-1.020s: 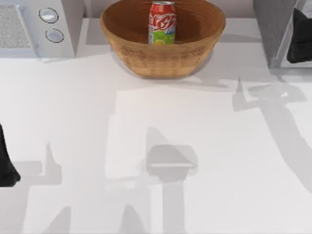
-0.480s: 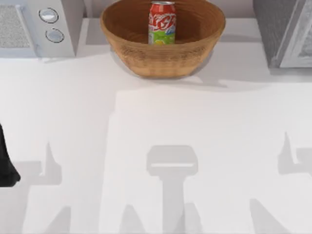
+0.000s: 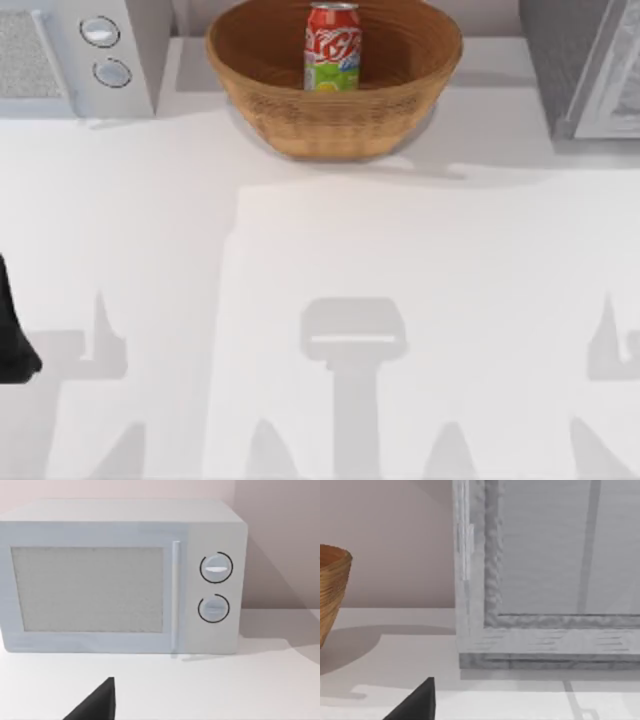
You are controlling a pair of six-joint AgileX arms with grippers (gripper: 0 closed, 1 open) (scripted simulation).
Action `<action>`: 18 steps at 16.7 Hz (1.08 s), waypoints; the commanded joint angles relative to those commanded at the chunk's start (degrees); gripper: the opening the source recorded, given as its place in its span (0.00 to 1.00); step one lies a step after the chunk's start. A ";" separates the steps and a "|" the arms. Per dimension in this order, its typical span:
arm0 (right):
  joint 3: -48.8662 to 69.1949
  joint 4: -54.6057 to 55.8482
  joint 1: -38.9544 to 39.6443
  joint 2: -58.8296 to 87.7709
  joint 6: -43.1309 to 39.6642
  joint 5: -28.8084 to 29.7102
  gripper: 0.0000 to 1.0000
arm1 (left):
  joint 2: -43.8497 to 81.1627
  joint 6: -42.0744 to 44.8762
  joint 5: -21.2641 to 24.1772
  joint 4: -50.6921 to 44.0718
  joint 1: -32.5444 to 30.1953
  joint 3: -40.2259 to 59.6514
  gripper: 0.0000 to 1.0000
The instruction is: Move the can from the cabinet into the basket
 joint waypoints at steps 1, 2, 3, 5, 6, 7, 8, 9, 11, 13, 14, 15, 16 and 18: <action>0.00 0.00 0.00 0.00 0.00 0.00 1.00 | 0.00 0.00 0.00 0.00 0.00 0.00 1.00; 0.00 0.00 0.00 0.00 0.00 0.00 1.00 | 0.00 0.00 0.00 0.00 0.00 0.00 1.00; 0.16 0.08 0.20 0.20 0.01 0.02 1.00 | 0.00 0.00 0.00 0.00 0.00 0.00 1.00; 0.37 0.75 -0.40 0.88 0.03 -0.57 1.00 | 0.00 0.00 0.00 0.00 0.00 0.00 1.00; 0.74 1.95 -1.46 2.11 0.07 -1.61 1.00 | 0.00 0.00 0.00 0.00 0.00 0.00 1.00; 1.27 3.68 -2.98 3.95 0.12 -3.10 1.00 | 0.00 0.00 0.00 0.00 0.00 0.00 1.00; 1.94 5.88 -4.89 6.40 0.19 -4.97 1.00 | 0.00 0.00 0.00 0.00 0.00 0.00 1.00; 2.72 8.50 -7.14 9.43 0.27 -7.18 1.00 | 0.00 0.00 0.00 0.00 0.00 0.00 1.00; 4.59 14.78 -12.50 17.05 0.47 -12.44 1.00 | 0.00 0.00 0.00 0.00 0.00 0.00 1.00; 6.76 22.14 -18.76 26.36 0.69 -18.58 1.00 | 0.00 0.00 0.00 0.00 0.00 0.00 1.00; 7.93 26.06 -22.11 31.44 0.81 -21.87 1.00 | 0.00 0.00 0.00 0.00 0.00 0.00 1.00; 9.13 30.08 -25.55 36.72 0.93 -25.26 1.00 | 0.00 0.00 0.00 0.00 0.00 0.00 1.00; 10.36 34.16 -29.04 42.11 1.05 -28.69 1.00 | 0.00 0.00 0.00 0.00 0.00 0.00 1.00; 12.80 42.27 -35.97 52.94 1.28 -35.51 1.00 | 0.00 0.00 0.00 0.00 0.00 0.00 1.00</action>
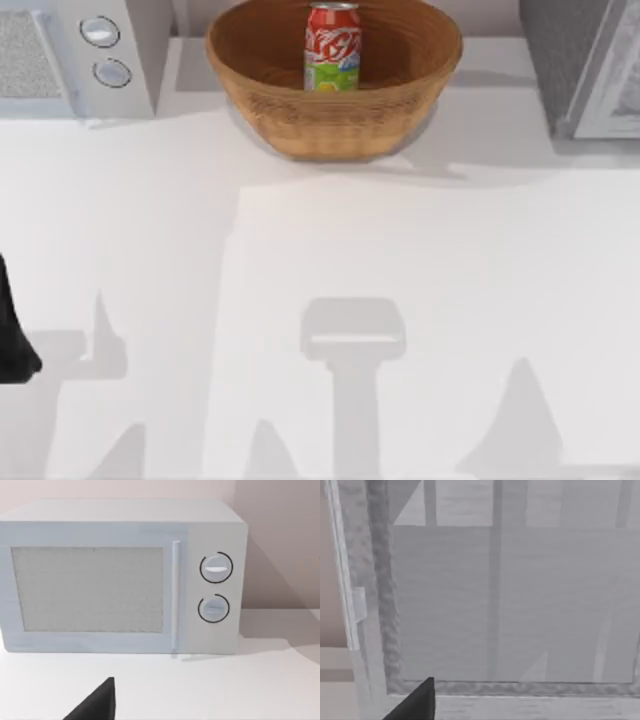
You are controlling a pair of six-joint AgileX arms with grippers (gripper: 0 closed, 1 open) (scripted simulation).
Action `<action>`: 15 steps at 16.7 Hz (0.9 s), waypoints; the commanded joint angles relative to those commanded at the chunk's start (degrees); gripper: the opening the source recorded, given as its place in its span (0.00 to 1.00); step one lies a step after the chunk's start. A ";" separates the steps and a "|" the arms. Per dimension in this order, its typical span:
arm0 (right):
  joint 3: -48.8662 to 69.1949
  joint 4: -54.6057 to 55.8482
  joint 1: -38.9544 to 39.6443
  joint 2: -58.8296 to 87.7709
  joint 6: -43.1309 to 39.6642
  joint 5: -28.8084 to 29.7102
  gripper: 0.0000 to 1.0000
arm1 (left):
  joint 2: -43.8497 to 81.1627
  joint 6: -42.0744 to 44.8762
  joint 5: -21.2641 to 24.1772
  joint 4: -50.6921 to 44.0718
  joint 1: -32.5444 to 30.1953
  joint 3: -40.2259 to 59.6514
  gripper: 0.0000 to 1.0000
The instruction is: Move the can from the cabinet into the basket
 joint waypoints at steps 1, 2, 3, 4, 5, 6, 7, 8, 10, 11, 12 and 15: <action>1.18 3.94 -3.33 5.29 0.10 -3.29 1.00 | 0.00 0.00 0.00 0.00 0.00 0.00 1.00; 2.32 7.74 -6.52 10.39 0.20 -6.43 1.00 | 0.00 0.00 0.00 0.00 0.00 0.00 1.00; 3.39 11.32 -9.51 15.18 0.28 -9.38 1.00 | 0.00 0.00 0.00 0.00 0.00 0.00 1.00; 4.38 14.63 -12.26 19.62 0.35 -12.10 1.00 | 0.00 0.00 0.00 0.00 0.00 0.00 1.00; 5.29 17.62 -14.76 23.64 0.41 -14.57 1.00 | 0.00 0.00 0.00 0.00 0.00 0.00 1.00; 6.10 20.26 -16.98 27.16 0.47 -16.76 1.00 | 0.00 0.00 0.00 0.00 0.00 0.00 1.00; 6.80 22.52 -18.88 30.12 0.50 -18.64 1.00 | 0.00 0.00 0.00 0.00 0.00 0.00 1.00; 7.37 24.37 -20.44 32.48 0.53 -20.19 1.00 | 0.00 0.00 0.00 0.00 0.00 0.00 1.00; 8.11 26.70 -22.43 35.38 0.57 -22.17 1.00 | 0.00 0.00 0.00 0.00 0.00 0.00 1.00; 8.25 27.11 -22.79 35.89 0.57 -22.52 1.00 | 0.00 0.00 0.00 0.00 0.00 0.00 1.00; 8.25 27.11 -22.79 35.89 0.57 -22.52 1.00 | 0.00 0.00 0.00 0.00 0.00 0.00 1.00; 8.02 26.94 -22.55 35.75 0.55 -22.38 1.00 | 0.00 0.00 0.00 0.00 0.00 0.00 1.00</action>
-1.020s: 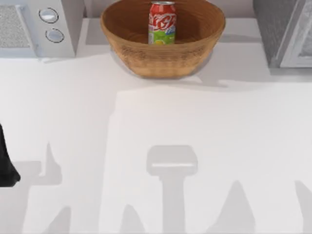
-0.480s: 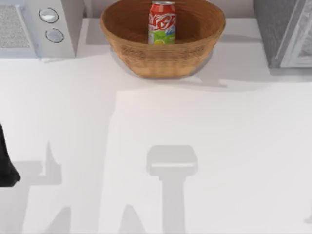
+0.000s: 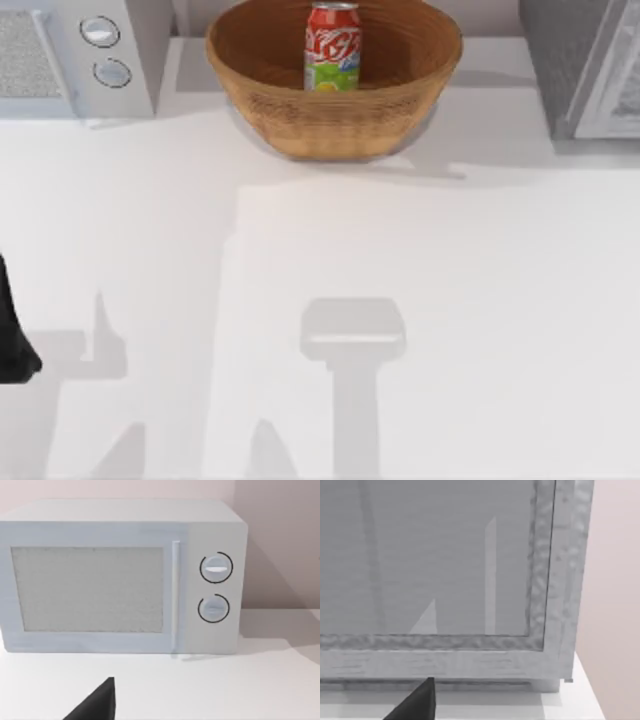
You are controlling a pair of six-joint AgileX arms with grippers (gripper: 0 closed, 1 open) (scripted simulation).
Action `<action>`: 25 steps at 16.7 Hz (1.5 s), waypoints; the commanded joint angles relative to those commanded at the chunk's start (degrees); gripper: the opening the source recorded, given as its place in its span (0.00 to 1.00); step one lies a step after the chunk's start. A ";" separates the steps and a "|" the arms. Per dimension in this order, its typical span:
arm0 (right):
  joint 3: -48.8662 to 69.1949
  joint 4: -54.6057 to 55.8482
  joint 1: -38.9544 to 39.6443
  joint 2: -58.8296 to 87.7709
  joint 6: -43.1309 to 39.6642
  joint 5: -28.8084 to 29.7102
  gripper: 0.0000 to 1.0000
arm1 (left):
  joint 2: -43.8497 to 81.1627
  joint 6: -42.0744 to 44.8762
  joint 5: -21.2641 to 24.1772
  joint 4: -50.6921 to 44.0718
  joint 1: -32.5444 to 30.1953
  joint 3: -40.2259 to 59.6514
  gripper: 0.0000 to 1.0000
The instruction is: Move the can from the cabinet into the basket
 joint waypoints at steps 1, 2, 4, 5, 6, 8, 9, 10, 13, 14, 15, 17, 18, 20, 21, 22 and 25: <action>0.05 -0.05 0.00 0.00 0.00 0.00 1.00 | 0.00 0.00 0.00 0.00 0.00 0.00 1.00; 0.66 -0.67 -0.06 -0.03 0.00 -0.05 1.00 | 0.00 0.00 0.00 0.00 0.00 0.00 1.00; 3.65 -3.75 -0.30 -0.19 0.02 -0.28 1.00 | 0.00 0.00 0.00 0.00 0.00 0.00 1.00; 5.97 -6.19 -0.48 -0.31 0.04 -0.45 1.00 | 0.00 0.00 0.00 0.00 0.00 0.00 1.00; 8.76 -9.24 -0.68 -0.47 0.06 -0.66 1.00 | 0.00 0.00 0.00 0.00 0.00 0.00 1.00; 15.52 -16.97 -1.09 -0.98 0.10 -1.06 1.00 | 0.00 0.00 0.00 0.00 0.00 0.00 1.00; 19.36 -21.53 -1.27 -1.36 0.12 -1.23 1.00 | 0.00 0.00 0.00 0.00 0.00 0.00 1.00; 23.47 -26.48 -1.43 -1.81 0.14 -1.39 1.00 | 0.00 0.00 0.00 0.00 0.00 0.00 1.00; 36.83 -42.66 -1.76 -3.56 0.20 -1.73 1.00 | 0.00 0.00 0.00 0.00 0.00 0.00 1.00; 41.42 -48.20 -1.83 -4.25 0.20 -1.81 1.00 | 0.00 0.00 0.00 0.00 0.00 0.00 1.00; 46.01 -53.70 -1.87 -4.96 0.21 -1.87 1.00 | 0.00 0.00 0.00 0.00 0.00 0.00 1.00; 54.92 -64.26 -1.89 -6.48 0.20 -1.92 1.00 | 0.00 0.00 0.00 0.00 0.00 0.00 1.00; 59.15 -69.18 -1.86 -7.27 0.18 -1.91 1.00 | 0.00 0.00 0.00 0.00 0.00 0.00 1.00; 66.80 -77.85 -1.71 -8.84 0.15 -1.79 1.00 | 0.00 0.00 0.00 0.00 0.00 0.00 1.00; 70.09 -81.46 -1.60 -9.60 0.12 -1.69 1.00 | 0.00 0.00 0.00 0.00 0.00 0.00 1.00; 72.92 -84.52 -1.47 -10.30 0.09 -1.59 1.00 | 0.00 0.00 0.00 0.00 0.00 0.00 1.00; 78.28 -90.17 -1.19 -11.74 0.03 -1.37 1.00 | 0.00 0.00 0.00 0.00 0.00 0.00 1.00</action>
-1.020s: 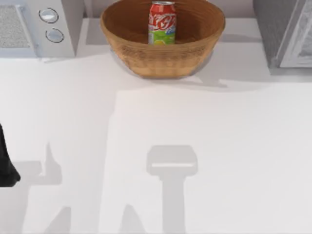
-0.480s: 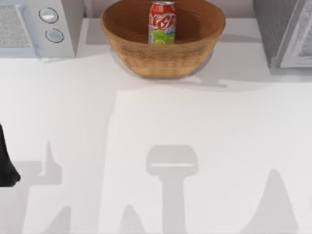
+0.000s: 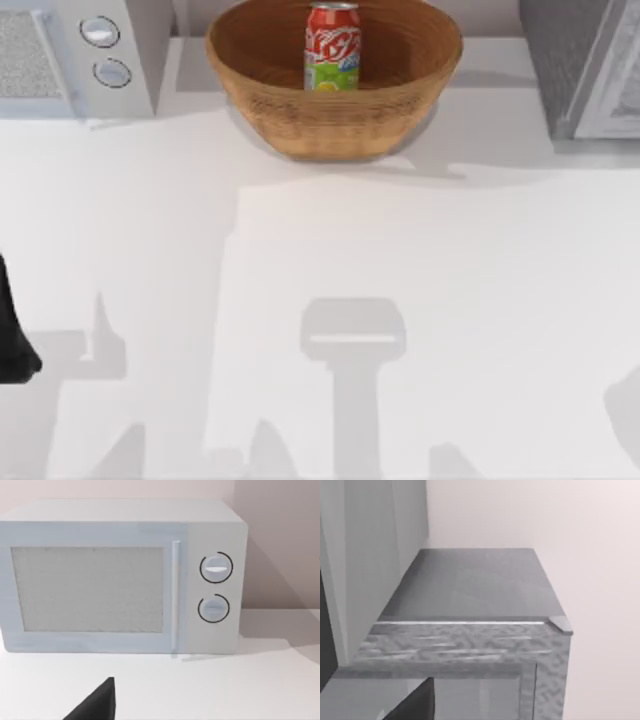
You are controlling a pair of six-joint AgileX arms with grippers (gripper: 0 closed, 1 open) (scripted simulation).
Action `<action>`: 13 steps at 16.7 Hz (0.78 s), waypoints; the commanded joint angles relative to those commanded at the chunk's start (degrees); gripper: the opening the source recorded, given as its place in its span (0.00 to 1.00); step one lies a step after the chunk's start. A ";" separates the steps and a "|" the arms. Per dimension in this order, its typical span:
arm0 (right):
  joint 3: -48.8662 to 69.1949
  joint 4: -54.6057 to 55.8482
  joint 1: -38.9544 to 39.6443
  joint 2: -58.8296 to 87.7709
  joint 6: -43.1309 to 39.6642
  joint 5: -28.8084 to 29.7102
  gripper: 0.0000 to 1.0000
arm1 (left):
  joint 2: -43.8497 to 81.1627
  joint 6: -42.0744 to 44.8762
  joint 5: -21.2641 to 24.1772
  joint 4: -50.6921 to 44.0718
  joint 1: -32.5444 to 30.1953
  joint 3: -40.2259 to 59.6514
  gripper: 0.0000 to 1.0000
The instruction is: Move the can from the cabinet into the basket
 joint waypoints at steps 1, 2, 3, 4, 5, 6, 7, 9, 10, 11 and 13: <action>0.64 -0.67 0.04 -0.19 -0.01 0.03 1.00 | 0.00 0.00 0.00 0.00 0.00 0.00 1.00; 0.74 -0.77 0.04 -0.22 -0.01 0.03 1.00 | 0.00 0.00 0.00 0.00 0.00 0.00 1.00; 0.74 -0.77 0.04 -0.22 -0.01 0.03 1.00 | 0.00 0.00 0.00 0.00 0.00 0.00 1.00; 0.74 -0.77 0.04 -0.22 -0.01 0.03 1.00 | 0.00 0.00 0.00 0.00 0.00 0.00 1.00; 0.80 -0.60 -0.15 -0.11 0.00 -0.02 1.00 | 0.00 0.00 0.00 0.00 0.00 0.00 1.00; 0.82 -0.60 -0.11 -0.11 -0.01 0.04 1.00 | 0.00 0.00 0.00 0.00 0.00 0.00 1.00; 0.98 -0.61 0.36 -0.09 -0.08 0.66 1.00 | 0.00 0.00 0.00 0.00 0.00 0.00 1.00; 1.42 -0.85 3.02 0.16 -0.08 3.62 1.00 | 0.00 0.00 0.00 0.00 0.00 0.00 1.00; 1.71 -1.05 5.23 0.37 -0.03 5.90 1.00 | 0.00 0.00 0.00 0.00 0.00 0.00 1.00; 2.10 -1.24 8.03 0.55 -0.04 8.67 1.00 | 0.00 0.00 0.00 0.00 0.00 0.00 1.00; 2.76 -1.58 15.34 0.73 -0.28 15.74 1.00 | 0.00 0.00 0.00 0.00 0.00 0.00 1.00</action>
